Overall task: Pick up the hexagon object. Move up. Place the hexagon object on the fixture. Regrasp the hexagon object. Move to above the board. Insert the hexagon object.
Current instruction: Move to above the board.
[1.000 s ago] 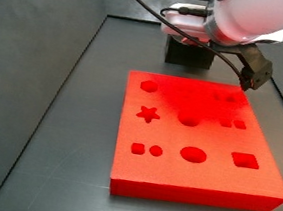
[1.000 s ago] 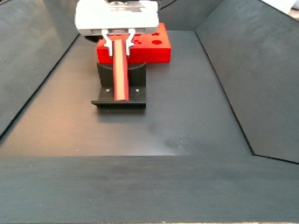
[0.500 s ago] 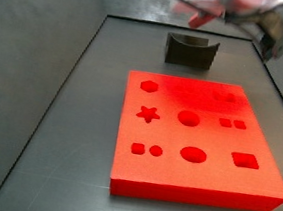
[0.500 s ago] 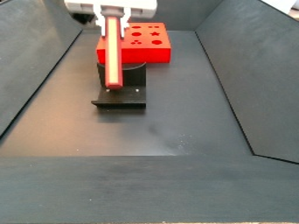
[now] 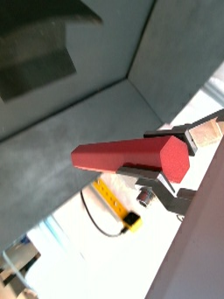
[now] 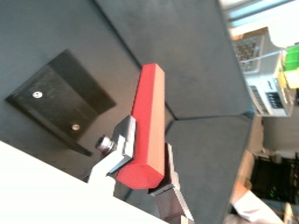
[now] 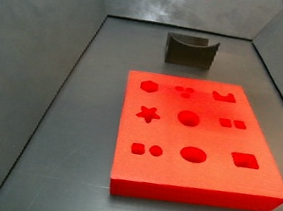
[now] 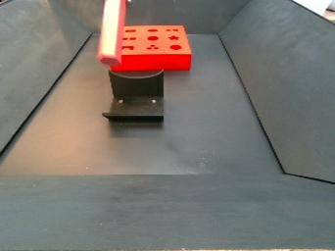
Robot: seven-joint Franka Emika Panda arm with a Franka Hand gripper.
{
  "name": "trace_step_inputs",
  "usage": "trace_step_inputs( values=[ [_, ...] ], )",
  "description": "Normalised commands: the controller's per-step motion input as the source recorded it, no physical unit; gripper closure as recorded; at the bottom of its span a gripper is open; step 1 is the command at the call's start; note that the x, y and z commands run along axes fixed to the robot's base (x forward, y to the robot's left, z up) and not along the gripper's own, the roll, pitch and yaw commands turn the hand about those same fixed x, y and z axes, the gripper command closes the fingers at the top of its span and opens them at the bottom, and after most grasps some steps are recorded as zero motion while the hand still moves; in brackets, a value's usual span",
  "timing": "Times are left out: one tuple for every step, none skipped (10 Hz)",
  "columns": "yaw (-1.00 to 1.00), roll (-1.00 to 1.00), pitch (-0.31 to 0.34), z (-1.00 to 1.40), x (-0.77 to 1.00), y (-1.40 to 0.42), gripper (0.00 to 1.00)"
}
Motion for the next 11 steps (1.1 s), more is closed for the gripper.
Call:
trace_step_inputs(
  values=[
    [-0.38,-0.03,-0.038,1.0,-0.04,0.19,1.0],
    [-0.35,-0.02,0.025,1.0,-0.04,0.19,1.0],
    [-0.29,-0.02,0.089,1.0,-0.05,0.19,1.0],
    [-0.23,-0.02,0.128,0.79,-0.05,0.15,1.0],
    [-0.17,-0.03,0.162,0.55,-0.05,0.1,1.0],
    [-0.12,-0.03,0.198,0.32,-0.04,0.06,1.0],
    [-0.06,-0.02,0.22,0.14,-0.02,0.04,1.0],
    [0.01,-0.02,0.226,0.07,0.0,0.02,1.0],
    [0.05,-0.02,0.222,0.06,0.0,0.01,1.0],
    [0.09,-0.03,0.216,0.05,0.01,0.0,1.0],
    [0.13,-0.03,0.204,0.04,0.02,-0.01,1.0]
  ],
)
